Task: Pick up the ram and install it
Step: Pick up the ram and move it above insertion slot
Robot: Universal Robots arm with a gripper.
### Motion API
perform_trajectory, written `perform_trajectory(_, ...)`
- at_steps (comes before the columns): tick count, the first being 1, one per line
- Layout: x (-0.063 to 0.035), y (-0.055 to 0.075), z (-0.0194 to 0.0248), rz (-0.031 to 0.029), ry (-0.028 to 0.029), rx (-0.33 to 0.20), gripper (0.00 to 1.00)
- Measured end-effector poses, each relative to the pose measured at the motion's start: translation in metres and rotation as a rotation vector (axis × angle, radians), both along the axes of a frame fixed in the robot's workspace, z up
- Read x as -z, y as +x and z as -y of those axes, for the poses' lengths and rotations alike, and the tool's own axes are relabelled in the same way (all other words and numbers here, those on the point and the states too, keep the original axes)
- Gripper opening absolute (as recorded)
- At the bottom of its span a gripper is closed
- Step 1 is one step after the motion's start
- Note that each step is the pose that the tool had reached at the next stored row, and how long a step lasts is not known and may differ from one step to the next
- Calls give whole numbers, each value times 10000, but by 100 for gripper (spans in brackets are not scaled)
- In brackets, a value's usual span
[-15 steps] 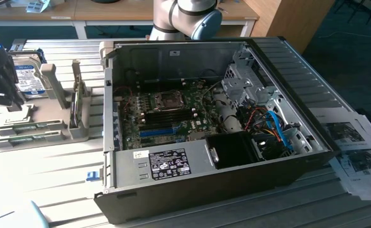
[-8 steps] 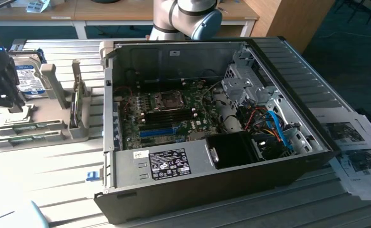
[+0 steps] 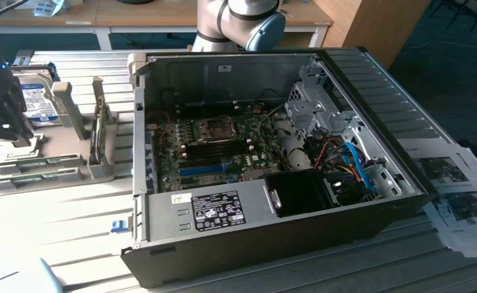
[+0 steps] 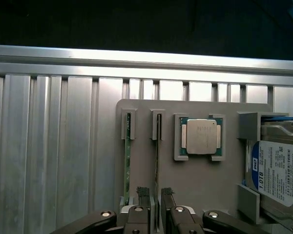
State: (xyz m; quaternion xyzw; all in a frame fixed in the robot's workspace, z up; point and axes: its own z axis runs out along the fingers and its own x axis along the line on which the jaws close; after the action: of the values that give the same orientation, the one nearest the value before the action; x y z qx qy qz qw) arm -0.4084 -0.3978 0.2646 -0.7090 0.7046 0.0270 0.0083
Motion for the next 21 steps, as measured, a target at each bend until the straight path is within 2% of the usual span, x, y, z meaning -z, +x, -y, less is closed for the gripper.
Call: perform_trajectory(21,162,0,0,0,0,0,24)
